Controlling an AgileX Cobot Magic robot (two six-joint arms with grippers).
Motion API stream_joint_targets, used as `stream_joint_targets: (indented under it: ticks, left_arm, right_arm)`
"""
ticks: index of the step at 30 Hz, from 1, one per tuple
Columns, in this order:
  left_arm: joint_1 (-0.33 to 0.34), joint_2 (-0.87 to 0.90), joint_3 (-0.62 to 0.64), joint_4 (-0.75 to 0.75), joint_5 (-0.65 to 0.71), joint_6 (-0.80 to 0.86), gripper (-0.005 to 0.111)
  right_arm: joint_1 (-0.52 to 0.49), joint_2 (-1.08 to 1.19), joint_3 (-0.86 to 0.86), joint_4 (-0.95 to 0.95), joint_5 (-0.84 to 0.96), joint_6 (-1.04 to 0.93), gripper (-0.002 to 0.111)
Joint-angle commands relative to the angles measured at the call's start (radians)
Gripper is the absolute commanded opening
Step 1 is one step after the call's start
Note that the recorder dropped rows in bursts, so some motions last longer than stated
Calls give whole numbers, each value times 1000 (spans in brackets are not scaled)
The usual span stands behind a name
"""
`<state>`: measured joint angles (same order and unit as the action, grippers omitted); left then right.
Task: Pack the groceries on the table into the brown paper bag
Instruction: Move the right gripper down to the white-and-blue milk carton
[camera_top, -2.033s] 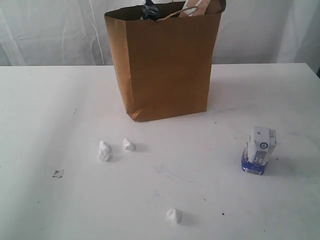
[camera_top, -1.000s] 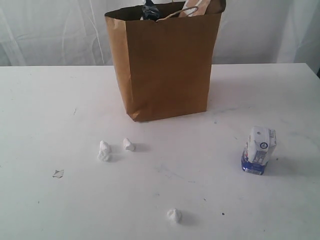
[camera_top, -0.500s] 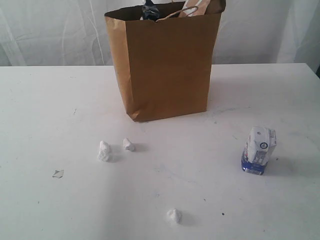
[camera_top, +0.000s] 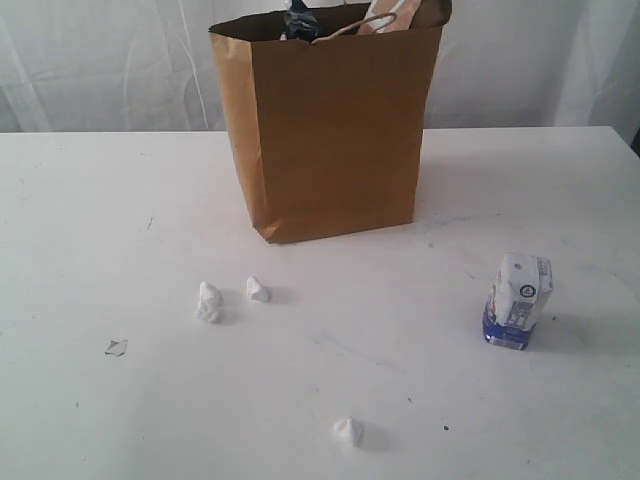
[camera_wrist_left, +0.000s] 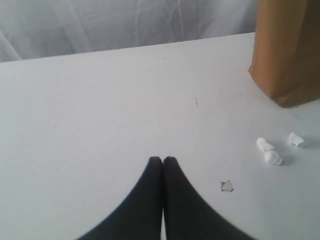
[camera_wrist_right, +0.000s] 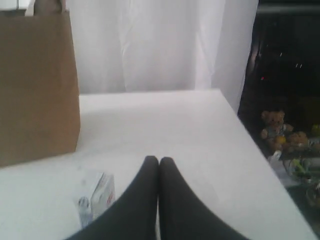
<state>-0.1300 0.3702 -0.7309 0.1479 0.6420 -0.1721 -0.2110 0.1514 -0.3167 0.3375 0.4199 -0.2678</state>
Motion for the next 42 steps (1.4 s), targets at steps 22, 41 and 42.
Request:
stream_joint_targets:
  ticks: [22,41,42]
  left_arm:
    - [1,-287,590,182,-274,-213,0]
    - [1,-287,592,163,-280,-225,0]
    - [1,-287,592,163,-280,-225,0]
  right_arm:
    - [2,699,-289,-337,-435,77,0]
    - [68,1031,-621,117,451,-226,8]
    - [85,1036,-621,131,450,-258,12]
